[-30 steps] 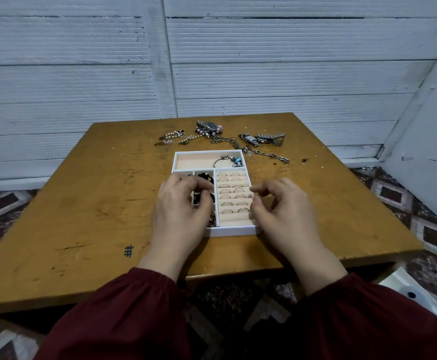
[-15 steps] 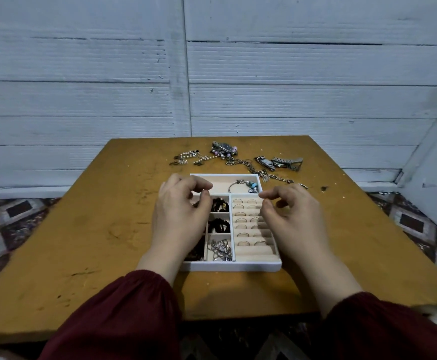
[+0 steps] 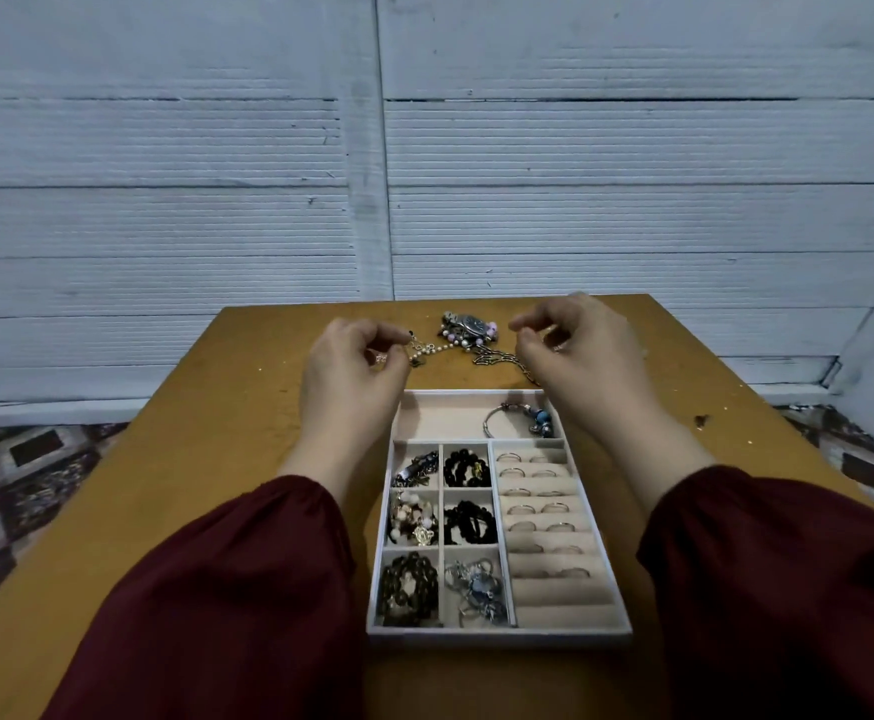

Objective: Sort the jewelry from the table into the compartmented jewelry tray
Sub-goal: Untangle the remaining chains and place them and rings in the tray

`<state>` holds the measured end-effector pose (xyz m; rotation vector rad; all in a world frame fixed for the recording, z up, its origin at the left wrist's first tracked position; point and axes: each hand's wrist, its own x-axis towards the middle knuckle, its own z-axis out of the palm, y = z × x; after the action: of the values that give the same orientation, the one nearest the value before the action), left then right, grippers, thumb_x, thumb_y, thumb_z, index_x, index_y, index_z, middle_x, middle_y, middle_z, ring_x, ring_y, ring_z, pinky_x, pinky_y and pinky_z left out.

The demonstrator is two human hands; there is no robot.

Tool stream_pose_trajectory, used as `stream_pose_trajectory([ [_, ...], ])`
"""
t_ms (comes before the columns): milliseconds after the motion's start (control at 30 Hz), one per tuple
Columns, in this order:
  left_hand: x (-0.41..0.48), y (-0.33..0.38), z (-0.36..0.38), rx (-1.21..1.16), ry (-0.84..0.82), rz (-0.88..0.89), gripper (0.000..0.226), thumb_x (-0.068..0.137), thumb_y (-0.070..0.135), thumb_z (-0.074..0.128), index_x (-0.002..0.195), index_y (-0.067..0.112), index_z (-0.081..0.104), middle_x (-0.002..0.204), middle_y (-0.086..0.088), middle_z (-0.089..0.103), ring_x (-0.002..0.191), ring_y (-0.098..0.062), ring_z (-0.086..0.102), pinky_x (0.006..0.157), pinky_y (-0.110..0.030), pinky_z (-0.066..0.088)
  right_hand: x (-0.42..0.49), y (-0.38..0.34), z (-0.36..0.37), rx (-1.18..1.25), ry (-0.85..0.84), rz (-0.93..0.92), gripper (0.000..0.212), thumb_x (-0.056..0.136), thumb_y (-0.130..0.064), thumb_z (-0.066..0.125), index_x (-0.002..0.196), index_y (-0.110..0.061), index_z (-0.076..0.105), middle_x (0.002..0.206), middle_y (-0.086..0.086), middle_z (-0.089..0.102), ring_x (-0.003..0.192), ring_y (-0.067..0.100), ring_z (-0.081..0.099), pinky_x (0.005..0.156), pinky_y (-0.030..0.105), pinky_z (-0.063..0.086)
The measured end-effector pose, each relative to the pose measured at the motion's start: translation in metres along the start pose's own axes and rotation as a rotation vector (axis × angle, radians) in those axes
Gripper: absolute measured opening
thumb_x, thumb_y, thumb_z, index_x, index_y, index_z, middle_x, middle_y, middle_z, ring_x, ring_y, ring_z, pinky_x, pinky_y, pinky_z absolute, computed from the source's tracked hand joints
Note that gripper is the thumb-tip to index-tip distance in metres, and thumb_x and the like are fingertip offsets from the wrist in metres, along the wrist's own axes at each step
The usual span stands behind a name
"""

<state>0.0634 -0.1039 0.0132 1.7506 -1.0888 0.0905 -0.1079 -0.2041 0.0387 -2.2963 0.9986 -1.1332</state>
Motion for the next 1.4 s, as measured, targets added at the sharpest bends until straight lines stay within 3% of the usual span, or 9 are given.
stream_pose_trajectory([
  [167, 0.026, -0.016, 0.028, -0.020, -0.058, -0.031, 0.017, 0.079, 0.021, 0.058, 0.074, 0.037, 0.062, 0.090, 0.002, 0.066, 0.083, -0.019, 0.063, 0.079, -0.044, 0.054, 0.032, 0.016, 0.014, -0.014, -0.049, 0.058, 0.011, 0.085, -0.023, 0.060, 0.087, -0.026, 0.070, 0.074, -0.019, 0.057, 0.077, 0.016, 0.061, 0.069, 0.032, 0.050],
  [367, 0.056, -0.054, 0.048, 0.021, -0.064, -0.151, 0.021, 0.080, 0.015, 0.057, 0.076, 0.033, 0.067, 0.088, 0.005, 0.069, 0.090, -0.022, 0.063, 0.083, -0.041, 0.053, 0.061, 0.033, 0.037, -0.006, -0.122, 0.072, 0.010, 0.085, -0.022, 0.062, 0.088, -0.024, 0.070, 0.069, -0.018, 0.059, 0.069, 0.010, 0.059, 0.065, 0.027, 0.046],
  [500, 0.067, -0.076, 0.049, 0.152, -0.034, -0.192, 0.016, 0.086, 0.021, 0.060, 0.091, 0.032, 0.071, 0.097, 0.006, 0.070, 0.109, -0.026, 0.051, 0.096, -0.029, 0.036, 0.077, 0.030, 0.058, -0.037, -0.184, 0.027, 0.009, 0.083, -0.024, 0.062, 0.086, -0.025, 0.071, 0.069, -0.017, 0.061, 0.075, 0.012, 0.062, 0.068, 0.027, 0.047],
  [567, 0.073, -0.084, 0.047, 0.168, -0.028, -0.222, 0.014, 0.086, 0.021, 0.062, 0.093, 0.029, 0.071, 0.093, 0.006, 0.070, 0.109, -0.027, 0.051, 0.097, -0.030, 0.038, 0.085, 0.027, 0.071, -0.069, -0.226, -0.009, 0.009, 0.083, -0.024, 0.063, 0.086, -0.025, 0.071, 0.072, -0.016, 0.062, 0.079, 0.012, 0.062, 0.068, 0.026, 0.046],
  [733, 0.078, -0.103, 0.038, 0.130, -0.006, -0.295, 0.016, 0.080, 0.020, 0.064, 0.077, 0.036, 0.064, 0.072, 0.015, 0.061, 0.098, -0.031, 0.060, 0.090, -0.041, 0.049, 0.104, 0.017, 0.101, -0.156, -0.337, -0.093, 0.008, 0.083, -0.023, 0.063, 0.086, -0.028, 0.069, 0.088, -0.010, 0.069, 0.081, 0.011, 0.062, 0.073, 0.028, 0.049],
  [967, 0.077, -0.108, 0.034, 0.124, 0.067, -0.335, 0.015, 0.080, 0.019, 0.061, 0.081, 0.034, 0.066, 0.077, 0.009, 0.065, 0.096, -0.028, 0.060, 0.088, -0.041, 0.050, 0.118, 0.002, 0.146, -0.375, -0.473, -0.225, 0.011, 0.085, -0.023, 0.064, 0.093, -0.029, 0.070, 0.100, -0.005, 0.070, 0.099, 0.019, 0.060, 0.078, 0.030, 0.047],
  [1067, 0.076, -0.107, 0.034, 0.125, 0.073, -0.338, 0.017, 0.081, 0.018, 0.058, 0.081, 0.033, 0.065, 0.074, 0.010, 0.063, 0.095, -0.029, 0.060, 0.088, -0.041, 0.050, 0.121, -0.003, 0.163, -0.449, -0.474, -0.280, 0.015, 0.088, -0.026, 0.063, 0.099, -0.030, 0.070, 0.107, -0.001, 0.068, 0.106, 0.024, 0.058, 0.080, 0.032, 0.046],
  [1200, 0.076, -0.107, 0.034, 0.121, 0.081, -0.348, 0.017, 0.081, 0.018, 0.058, 0.083, 0.032, 0.067, 0.084, 0.002, 0.069, 0.098, -0.028, 0.059, 0.087, -0.040, 0.050, 0.121, -0.008, 0.178, -0.544, -0.472, -0.355, 0.021, 0.093, -0.026, 0.058, 0.109, -0.032, 0.069, 0.120, 0.002, 0.061, 0.115, 0.028, 0.051, 0.087, 0.034, 0.040],
  [1400, 0.077, -0.106, 0.032, 0.116, 0.089, -0.387, 0.019, 0.080, 0.018, 0.055, 0.085, 0.032, 0.068, 0.089, 0.001, 0.070, 0.099, -0.028, 0.059, 0.087, -0.040, 0.050, 0.121, -0.010, 0.185, -0.583, -0.476, -0.350, 0.016, 0.090, -0.028, 0.061, 0.103, -0.029, 0.069, 0.118, 0.003, 0.059, 0.115, 0.028, 0.050, 0.084, 0.034, 0.037],
])
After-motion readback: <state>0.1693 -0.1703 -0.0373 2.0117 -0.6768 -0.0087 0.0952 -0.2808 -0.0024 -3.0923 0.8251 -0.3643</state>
